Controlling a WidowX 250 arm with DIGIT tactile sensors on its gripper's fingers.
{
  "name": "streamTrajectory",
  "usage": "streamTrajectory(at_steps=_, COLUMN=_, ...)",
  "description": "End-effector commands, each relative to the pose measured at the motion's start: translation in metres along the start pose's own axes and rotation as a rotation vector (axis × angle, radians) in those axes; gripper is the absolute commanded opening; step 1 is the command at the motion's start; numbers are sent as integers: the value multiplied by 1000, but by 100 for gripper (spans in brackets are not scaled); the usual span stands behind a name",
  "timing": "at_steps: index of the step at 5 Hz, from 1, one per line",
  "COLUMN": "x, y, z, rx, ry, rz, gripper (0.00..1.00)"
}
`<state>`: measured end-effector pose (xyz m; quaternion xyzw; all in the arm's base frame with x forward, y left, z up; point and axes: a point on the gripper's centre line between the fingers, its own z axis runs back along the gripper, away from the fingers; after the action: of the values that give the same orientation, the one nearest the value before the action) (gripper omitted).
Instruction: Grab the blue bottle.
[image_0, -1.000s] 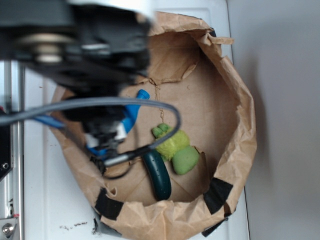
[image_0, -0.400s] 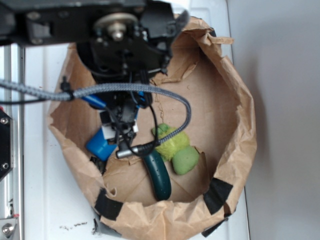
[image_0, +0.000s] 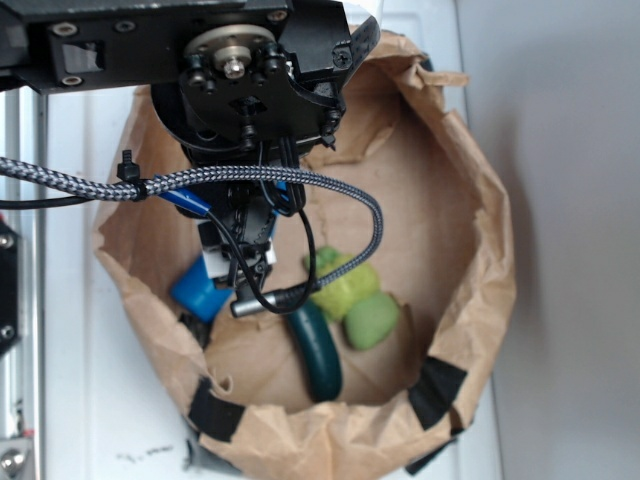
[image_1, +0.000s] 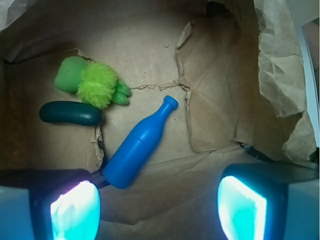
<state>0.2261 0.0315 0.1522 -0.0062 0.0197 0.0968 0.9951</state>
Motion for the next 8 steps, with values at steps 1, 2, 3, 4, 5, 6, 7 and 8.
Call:
streamTrajectory(at_steps=1, x=6, y=-9, z=-26, rx=17, ry=-65, rz=211, gripper=100)
streamTrajectory(at_steps=2, x=17, y=-15, z=-41, rx=13, ry=-89, rz=248, gripper=100)
streamTrajectory(at_steps=3, x=22, y=-14, z=-55, rx=-1, ry=-125, rz=299, gripper=100)
streamTrajectory(at_steps=4, x=27, y=-2, z=-71, rx=-31, ry=-144, rz=345, gripper=100)
streamTrajectory(at_steps=5, x=22, y=10, z=-82, rx=-64, ry=-169, rz=352, gripper=100)
streamTrajectory(at_steps=6, x=19, y=8, z=-100, rx=-30, ry=-149, rz=351, gripper=100)
streamTrajectory(at_steps=7, x=12, y=1, z=-128, rx=2, ry=-162, rz=330, gripper=100)
streamTrajectory(at_steps=8, x=13, y=-6, z=-142, rx=27, ry=-180, rz=341, gripper=34)
